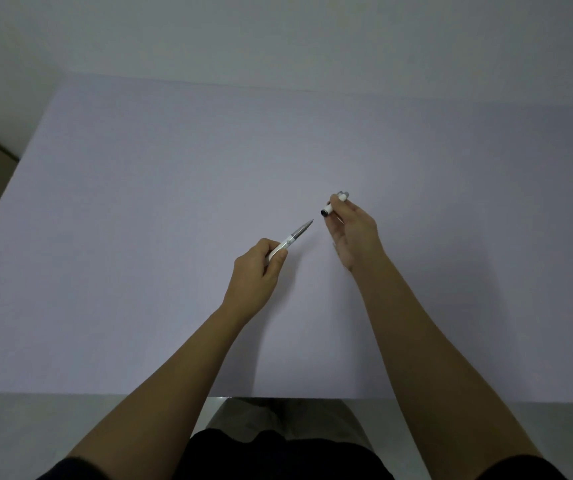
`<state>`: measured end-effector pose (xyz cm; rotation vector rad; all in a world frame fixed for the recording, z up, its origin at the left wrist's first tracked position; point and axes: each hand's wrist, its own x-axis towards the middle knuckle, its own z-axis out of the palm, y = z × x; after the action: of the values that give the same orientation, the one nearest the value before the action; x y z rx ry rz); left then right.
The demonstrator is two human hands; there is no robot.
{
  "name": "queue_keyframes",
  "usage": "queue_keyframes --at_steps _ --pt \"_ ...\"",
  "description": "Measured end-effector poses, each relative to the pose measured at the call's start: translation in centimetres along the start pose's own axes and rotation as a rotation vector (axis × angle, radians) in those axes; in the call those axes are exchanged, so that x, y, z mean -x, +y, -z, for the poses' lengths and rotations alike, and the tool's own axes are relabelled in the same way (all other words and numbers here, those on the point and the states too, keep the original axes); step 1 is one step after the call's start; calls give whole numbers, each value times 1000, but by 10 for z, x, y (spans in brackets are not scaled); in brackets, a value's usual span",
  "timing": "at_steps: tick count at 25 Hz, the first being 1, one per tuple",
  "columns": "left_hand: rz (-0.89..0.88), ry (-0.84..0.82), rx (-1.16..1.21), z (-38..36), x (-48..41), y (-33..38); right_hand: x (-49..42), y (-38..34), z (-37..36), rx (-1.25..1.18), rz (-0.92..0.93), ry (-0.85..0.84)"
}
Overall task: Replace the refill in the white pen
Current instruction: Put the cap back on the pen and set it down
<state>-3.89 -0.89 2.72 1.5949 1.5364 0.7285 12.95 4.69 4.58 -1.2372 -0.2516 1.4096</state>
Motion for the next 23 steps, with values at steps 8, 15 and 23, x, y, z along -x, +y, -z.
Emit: queue_keyframes --at_steps 8,15,23 --pt "-16 7 -5 0 -2 7 13 1 -2 75 18 -90" --pt "2 3 -10 -2 -3 7 18 5 0 206 29 -183" --pt "-18 5 -11 -3 -4 8 14 9 7 470 139 -208"
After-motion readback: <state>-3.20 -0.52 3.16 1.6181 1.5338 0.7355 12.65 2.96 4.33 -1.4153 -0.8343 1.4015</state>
